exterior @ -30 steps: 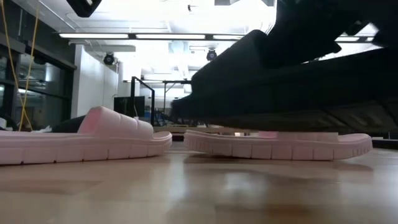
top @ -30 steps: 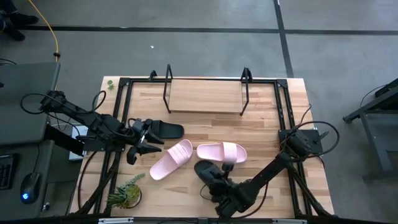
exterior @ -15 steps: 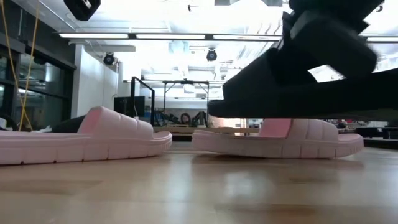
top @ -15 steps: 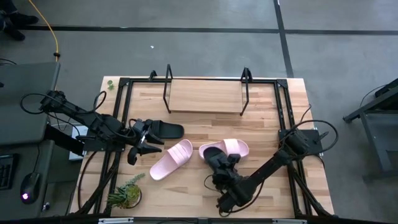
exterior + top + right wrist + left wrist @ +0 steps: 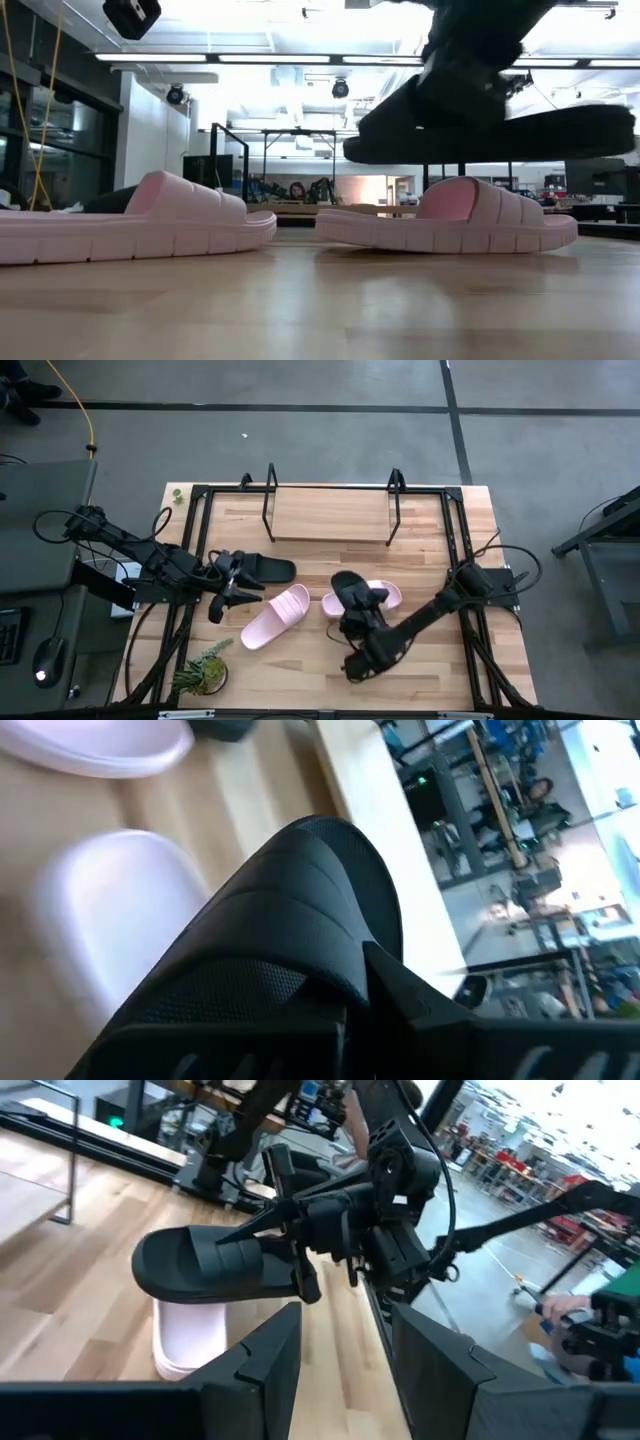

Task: Pick and place slides into the shelf
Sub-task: Put the bottom black slide on the shelf

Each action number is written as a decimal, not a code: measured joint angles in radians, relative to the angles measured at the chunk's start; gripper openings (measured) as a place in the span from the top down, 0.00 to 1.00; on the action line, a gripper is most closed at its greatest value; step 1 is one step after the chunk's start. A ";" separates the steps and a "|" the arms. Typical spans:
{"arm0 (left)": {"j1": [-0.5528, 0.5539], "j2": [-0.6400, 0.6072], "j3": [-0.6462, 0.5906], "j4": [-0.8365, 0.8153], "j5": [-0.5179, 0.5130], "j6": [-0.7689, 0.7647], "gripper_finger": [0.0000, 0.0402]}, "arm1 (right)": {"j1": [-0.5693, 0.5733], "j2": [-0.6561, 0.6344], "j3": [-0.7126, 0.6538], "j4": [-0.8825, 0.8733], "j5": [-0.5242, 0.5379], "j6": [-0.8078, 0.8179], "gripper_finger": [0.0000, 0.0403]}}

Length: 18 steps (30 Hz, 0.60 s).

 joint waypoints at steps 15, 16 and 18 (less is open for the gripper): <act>0.008 0.000 0.000 -0.041 -0.095 0.153 0.64 | -0.220 -0.059 -0.002 -0.055 0.151 -0.057 1.00; 0.020 0.000 0.000 -0.041 -0.094 0.155 0.64 | -0.234 -0.071 -0.003 -0.055 0.159 -0.069 1.00; 0.061 -0.001 0.000 -0.053 -0.070 0.153 0.64 | -0.261 -0.094 -0.003 -0.052 0.177 -0.091 1.00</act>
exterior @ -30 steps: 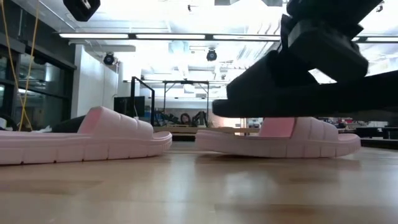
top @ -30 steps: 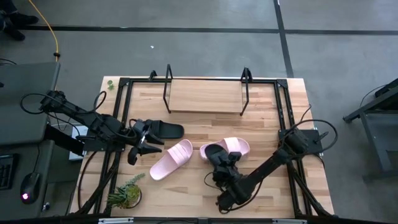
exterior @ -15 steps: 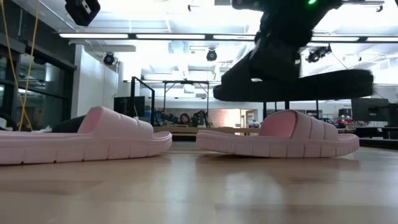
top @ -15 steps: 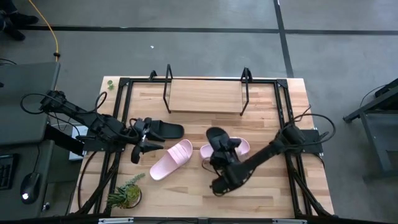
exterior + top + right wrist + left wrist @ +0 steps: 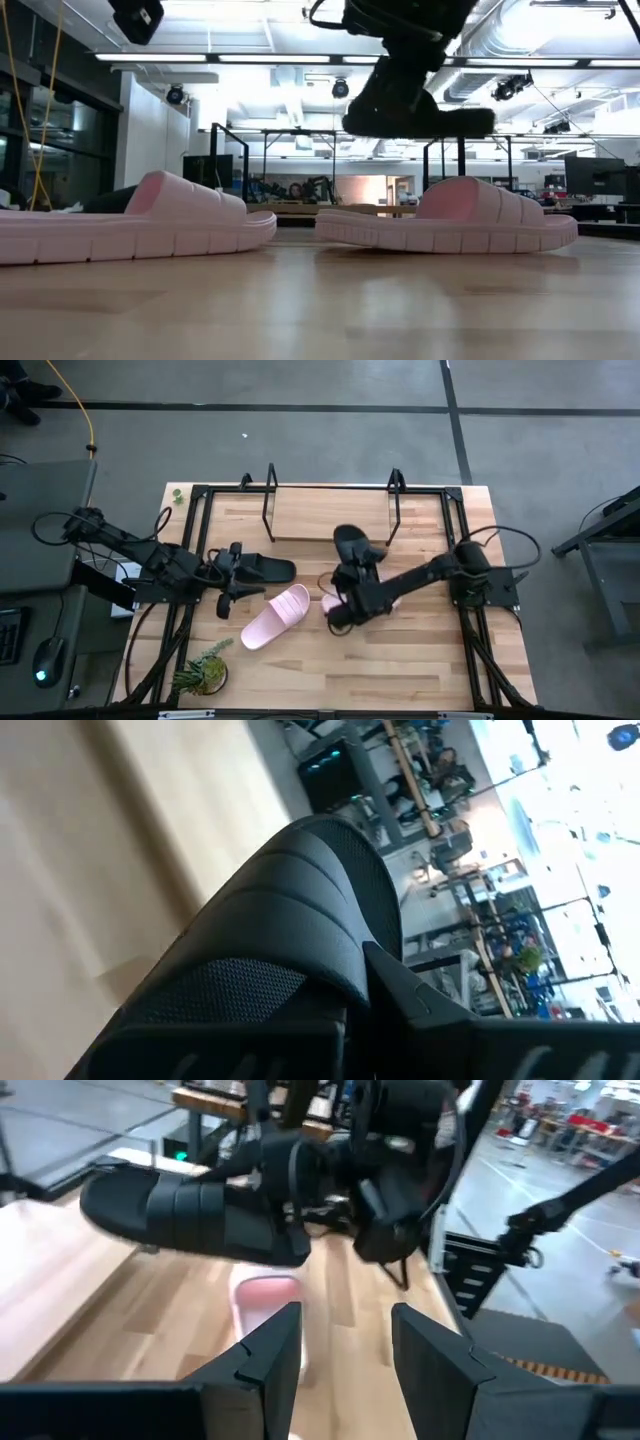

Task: Pick and place slides into the shelf
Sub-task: Put the bottom black slide on the shelf

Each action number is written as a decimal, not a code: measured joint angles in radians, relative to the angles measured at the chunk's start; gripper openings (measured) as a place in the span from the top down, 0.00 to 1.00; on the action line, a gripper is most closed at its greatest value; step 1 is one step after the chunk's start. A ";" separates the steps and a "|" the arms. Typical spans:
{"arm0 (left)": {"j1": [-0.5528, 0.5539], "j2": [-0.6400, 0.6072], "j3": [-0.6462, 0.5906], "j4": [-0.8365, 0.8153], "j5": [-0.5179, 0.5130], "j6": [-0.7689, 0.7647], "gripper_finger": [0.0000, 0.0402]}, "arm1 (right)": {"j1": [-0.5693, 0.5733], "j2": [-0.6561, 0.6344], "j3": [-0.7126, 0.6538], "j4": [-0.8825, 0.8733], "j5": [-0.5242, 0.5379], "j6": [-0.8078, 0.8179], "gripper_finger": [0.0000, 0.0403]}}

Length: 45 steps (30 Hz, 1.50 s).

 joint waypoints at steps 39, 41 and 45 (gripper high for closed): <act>0.478 0.007 -0.028 -0.009 0.351 0.189 0.64 | -0.639 -0.081 -0.001 0.922 -0.452 -1.011 1.00; 0.478 0.007 -0.028 -0.008 0.325 0.189 0.64 | -0.670 -0.081 -0.001 0.932 -0.479 -1.016 1.00; 0.478 0.007 -0.028 -0.008 0.305 0.189 0.64 | -0.736 -0.082 -0.001 0.952 -0.576 -1.019 1.00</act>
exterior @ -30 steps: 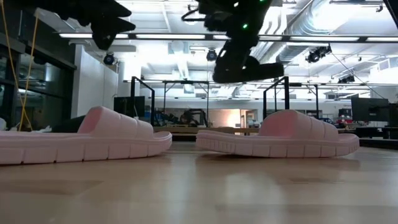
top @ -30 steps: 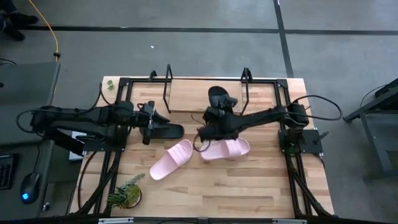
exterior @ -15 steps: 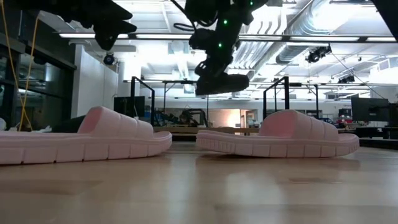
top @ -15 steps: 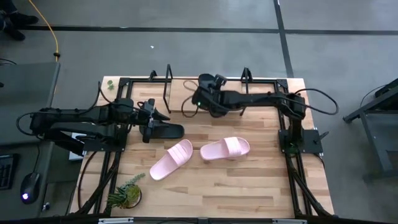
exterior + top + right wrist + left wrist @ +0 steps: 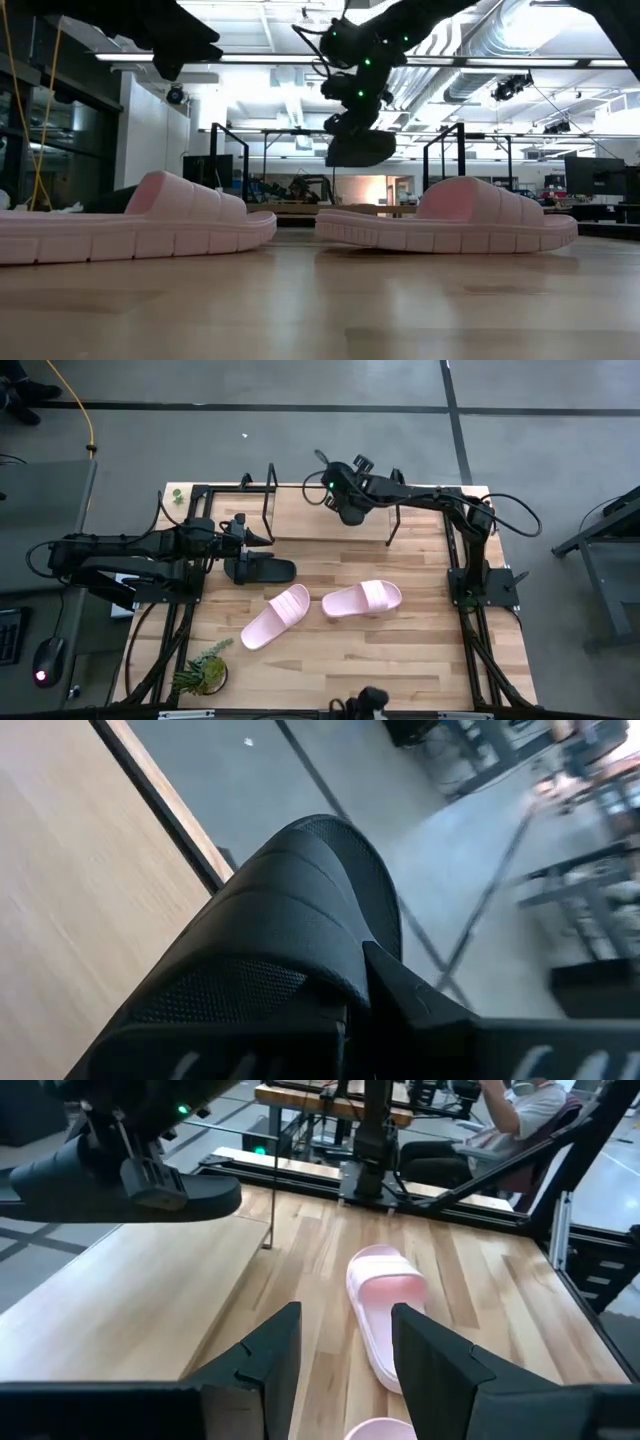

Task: Pick and place slides into the shelf
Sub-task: Put the bottom black slide on the shelf

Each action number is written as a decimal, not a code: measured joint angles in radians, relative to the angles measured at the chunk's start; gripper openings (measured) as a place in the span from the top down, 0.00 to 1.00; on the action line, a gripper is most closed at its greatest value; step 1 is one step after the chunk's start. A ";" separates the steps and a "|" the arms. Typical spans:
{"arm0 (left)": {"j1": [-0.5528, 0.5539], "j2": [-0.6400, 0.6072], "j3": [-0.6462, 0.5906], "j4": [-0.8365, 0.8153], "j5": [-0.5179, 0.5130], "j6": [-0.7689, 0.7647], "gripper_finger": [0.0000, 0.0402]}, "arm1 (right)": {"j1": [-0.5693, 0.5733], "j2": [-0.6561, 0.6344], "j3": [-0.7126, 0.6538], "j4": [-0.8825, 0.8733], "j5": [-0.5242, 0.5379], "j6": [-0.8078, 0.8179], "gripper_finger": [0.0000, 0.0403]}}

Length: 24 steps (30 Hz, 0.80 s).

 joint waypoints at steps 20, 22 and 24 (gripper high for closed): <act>0.013 -0.001 0.019 0.044 -0.015 0.022 0.64 | -0.209 -0.037 -0.094 0.067 -0.177 -0.059 1.00; 0.021 -0.001 0.022 0.044 -0.010 0.019 0.64 | -0.227 -0.073 -0.156 0.095 -0.179 -0.066 1.00; 0.031 0.000 0.022 0.043 -0.008 0.019 0.64 | -0.238 -0.119 -0.231 0.137 -0.186 -0.065 1.00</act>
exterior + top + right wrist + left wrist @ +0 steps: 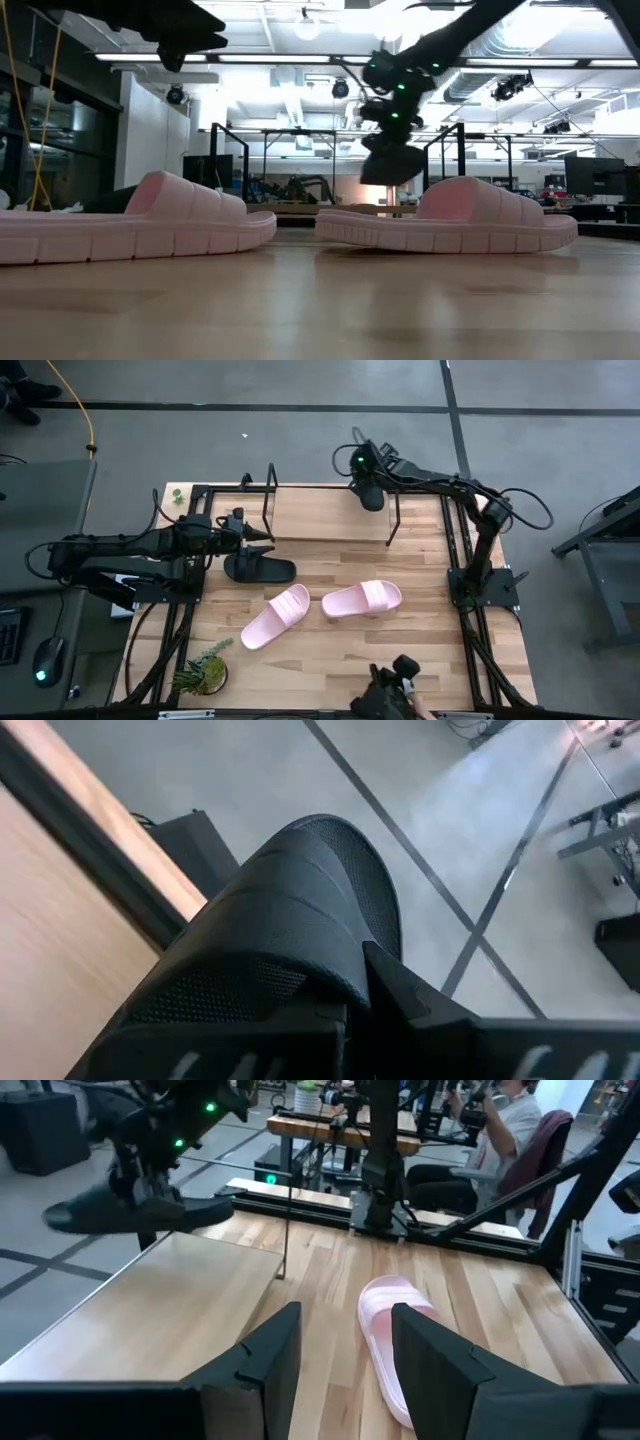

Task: Pick and place slides into the shelf
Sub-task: Put the bottom black slide on the shelf

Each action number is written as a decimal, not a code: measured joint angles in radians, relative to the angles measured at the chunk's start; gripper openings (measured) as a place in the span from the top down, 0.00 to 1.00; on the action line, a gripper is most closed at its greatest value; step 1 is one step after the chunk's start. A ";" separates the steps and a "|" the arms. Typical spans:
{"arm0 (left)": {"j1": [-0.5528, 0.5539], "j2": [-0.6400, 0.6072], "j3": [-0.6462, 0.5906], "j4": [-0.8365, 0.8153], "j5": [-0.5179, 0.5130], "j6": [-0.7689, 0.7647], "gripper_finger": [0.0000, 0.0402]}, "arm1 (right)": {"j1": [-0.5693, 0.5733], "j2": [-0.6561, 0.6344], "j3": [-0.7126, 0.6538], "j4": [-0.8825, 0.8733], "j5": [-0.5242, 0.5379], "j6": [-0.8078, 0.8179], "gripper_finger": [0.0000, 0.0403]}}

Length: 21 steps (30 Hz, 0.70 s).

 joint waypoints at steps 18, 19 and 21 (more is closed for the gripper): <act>0.138 0.000 0.000 0.057 0.053 -0.028 0.64 | 0.113 -0.224 -0.358 0.264 0.020 -0.037 1.00; 0.137 0.000 0.000 0.059 0.053 -0.028 0.64 | 0.117 -0.221 -0.358 0.274 0.023 -0.028 1.00; 0.137 0.000 0.000 0.061 0.053 -0.028 0.64 | 0.120 -0.220 -0.358 0.280 0.033 -0.008 1.00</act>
